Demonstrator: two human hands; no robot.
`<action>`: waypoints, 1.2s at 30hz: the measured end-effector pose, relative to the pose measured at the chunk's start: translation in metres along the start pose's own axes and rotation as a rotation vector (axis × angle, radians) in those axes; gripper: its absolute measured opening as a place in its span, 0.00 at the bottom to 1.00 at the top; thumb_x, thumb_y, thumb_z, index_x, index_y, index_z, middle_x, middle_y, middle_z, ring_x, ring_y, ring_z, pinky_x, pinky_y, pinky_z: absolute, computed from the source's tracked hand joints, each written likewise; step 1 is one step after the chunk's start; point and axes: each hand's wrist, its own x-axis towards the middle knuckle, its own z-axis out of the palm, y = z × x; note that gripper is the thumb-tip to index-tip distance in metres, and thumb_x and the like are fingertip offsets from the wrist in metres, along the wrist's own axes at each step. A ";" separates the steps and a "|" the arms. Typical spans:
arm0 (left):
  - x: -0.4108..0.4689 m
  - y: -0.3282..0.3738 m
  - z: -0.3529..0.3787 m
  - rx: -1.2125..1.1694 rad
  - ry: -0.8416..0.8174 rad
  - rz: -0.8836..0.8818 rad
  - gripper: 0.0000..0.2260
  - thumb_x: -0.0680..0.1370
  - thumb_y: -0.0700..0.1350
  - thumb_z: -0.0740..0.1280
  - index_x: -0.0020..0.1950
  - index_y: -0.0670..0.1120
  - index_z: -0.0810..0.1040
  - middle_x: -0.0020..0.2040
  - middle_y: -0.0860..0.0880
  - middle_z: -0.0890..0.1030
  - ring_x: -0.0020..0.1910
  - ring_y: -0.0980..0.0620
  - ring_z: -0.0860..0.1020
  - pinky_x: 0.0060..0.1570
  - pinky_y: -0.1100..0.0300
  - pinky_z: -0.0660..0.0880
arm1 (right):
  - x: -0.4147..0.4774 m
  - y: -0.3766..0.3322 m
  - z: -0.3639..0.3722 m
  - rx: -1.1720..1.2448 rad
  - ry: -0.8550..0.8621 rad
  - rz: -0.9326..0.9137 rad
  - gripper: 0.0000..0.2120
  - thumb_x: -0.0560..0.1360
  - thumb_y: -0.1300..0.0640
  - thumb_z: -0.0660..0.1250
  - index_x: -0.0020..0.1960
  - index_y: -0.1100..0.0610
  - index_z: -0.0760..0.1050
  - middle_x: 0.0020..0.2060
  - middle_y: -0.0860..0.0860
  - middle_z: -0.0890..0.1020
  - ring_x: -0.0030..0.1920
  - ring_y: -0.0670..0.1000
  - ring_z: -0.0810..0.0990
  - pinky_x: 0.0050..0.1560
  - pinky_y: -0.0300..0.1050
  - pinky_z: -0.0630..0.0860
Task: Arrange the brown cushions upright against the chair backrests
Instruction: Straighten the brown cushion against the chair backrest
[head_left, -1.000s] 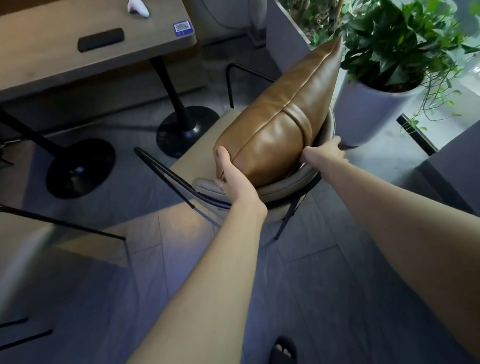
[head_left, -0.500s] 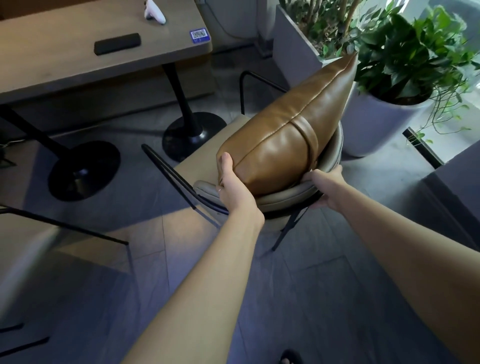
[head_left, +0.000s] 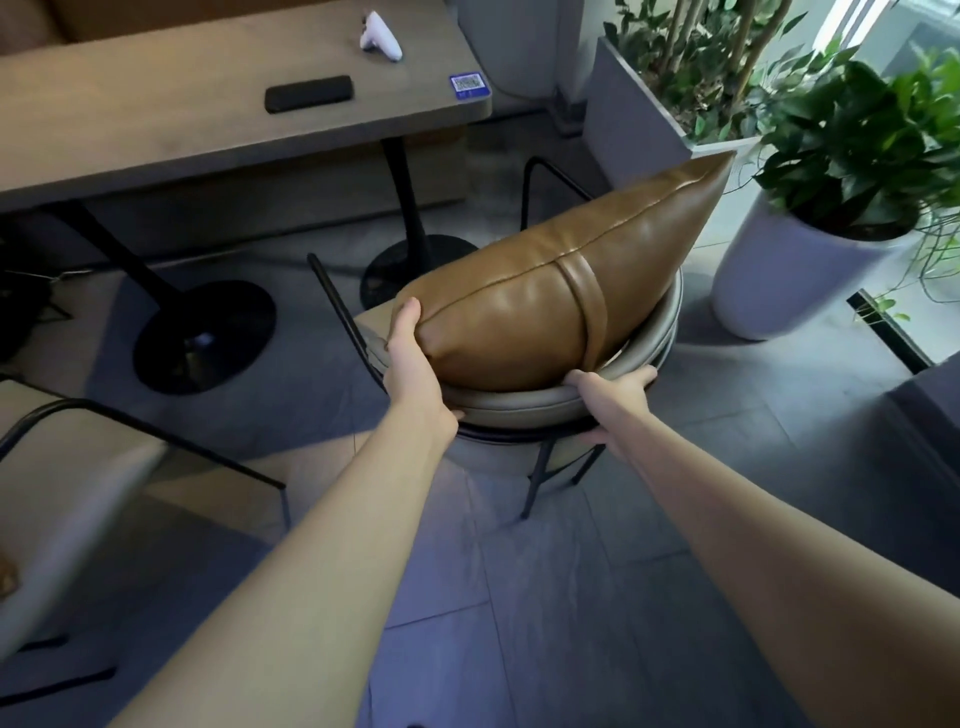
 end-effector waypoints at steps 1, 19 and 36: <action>0.004 0.006 -0.006 0.001 0.002 0.003 0.44 0.66 0.67 0.73 0.78 0.53 0.64 0.74 0.48 0.72 0.70 0.39 0.71 0.69 0.31 0.64 | -0.004 0.002 0.008 0.000 0.005 -0.007 0.46 0.69 0.52 0.76 0.75 0.47 0.48 0.69 0.57 0.70 0.64 0.61 0.74 0.46 0.60 0.84; 0.063 0.103 -0.094 0.050 -0.027 0.097 0.39 0.62 0.69 0.72 0.69 0.54 0.75 0.62 0.46 0.81 0.59 0.40 0.79 0.62 0.35 0.72 | -0.052 0.023 0.153 -0.068 0.013 -0.037 0.52 0.67 0.39 0.75 0.77 0.49 0.43 0.71 0.66 0.63 0.52 0.61 0.71 0.59 0.60 0.80; 0.019 0.032 -0.028 -0.095 0.180 -0.037 0.58 0.64 0.69 0.77 0.82 0.56 0.46 0.81 0.47 0.60 0.77 0.37 0.62 0.74 0.32 0.59 | -0.017 -0.029 0.051 -0.166 -0.188 -0.083 0.39 0.76 0.43 0.71 0.79 0.46 0.51 0.59 0.53 0.71 0.38 0.59 0.83 0.41 0.56 0.83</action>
